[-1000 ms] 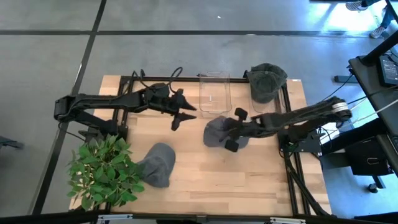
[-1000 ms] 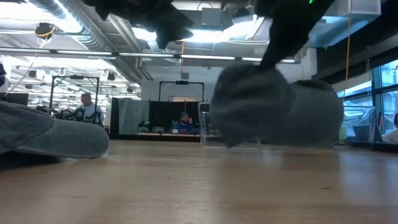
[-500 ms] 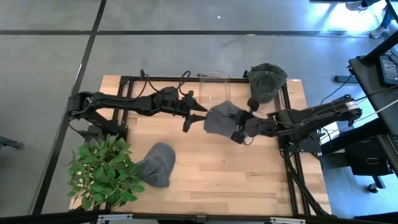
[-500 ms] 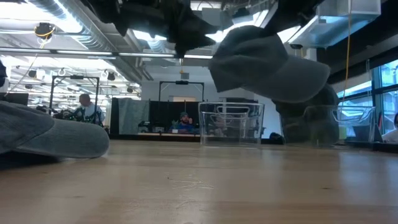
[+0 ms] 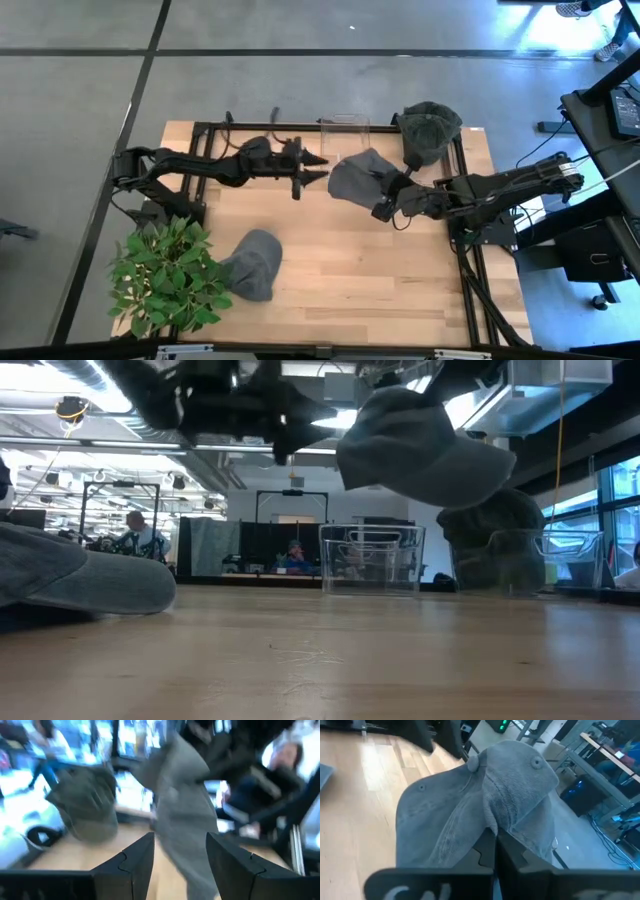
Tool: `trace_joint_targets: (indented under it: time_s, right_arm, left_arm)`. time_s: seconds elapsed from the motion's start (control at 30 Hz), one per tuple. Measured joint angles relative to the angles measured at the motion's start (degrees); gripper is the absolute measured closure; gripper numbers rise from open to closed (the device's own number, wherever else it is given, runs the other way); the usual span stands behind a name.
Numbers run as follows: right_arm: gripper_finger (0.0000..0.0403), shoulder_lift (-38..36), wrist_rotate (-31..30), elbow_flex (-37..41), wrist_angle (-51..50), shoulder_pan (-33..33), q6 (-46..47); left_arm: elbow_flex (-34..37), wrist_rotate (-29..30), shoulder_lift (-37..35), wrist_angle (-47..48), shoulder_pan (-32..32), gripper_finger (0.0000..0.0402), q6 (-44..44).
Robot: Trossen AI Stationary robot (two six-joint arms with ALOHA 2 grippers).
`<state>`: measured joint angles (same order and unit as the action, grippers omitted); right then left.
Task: Pick & Place hat
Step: Put the right gray cap into the left transparent bin
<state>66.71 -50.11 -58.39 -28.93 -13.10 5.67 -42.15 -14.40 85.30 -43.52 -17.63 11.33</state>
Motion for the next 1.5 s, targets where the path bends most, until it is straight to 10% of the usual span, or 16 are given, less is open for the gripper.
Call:
trace_joint_targets:
  time_s: [0.2, 1.5]
  right_arm:
    - [0.0400, -1.11, -1.08, 0.00, 2.59, 0.00, -2.56]
    - [0.0399, -0.85, 0.96, 0.00, 17.09, 0.02, -15.57]
  left_arm:
    - [6.78, 1.30, 0.00, -12.57, -2.25, 0.0226, 6.06]
    - [6.84, -7.19, 0.00, -18.92, 3.67, 0.0215, 8.51]
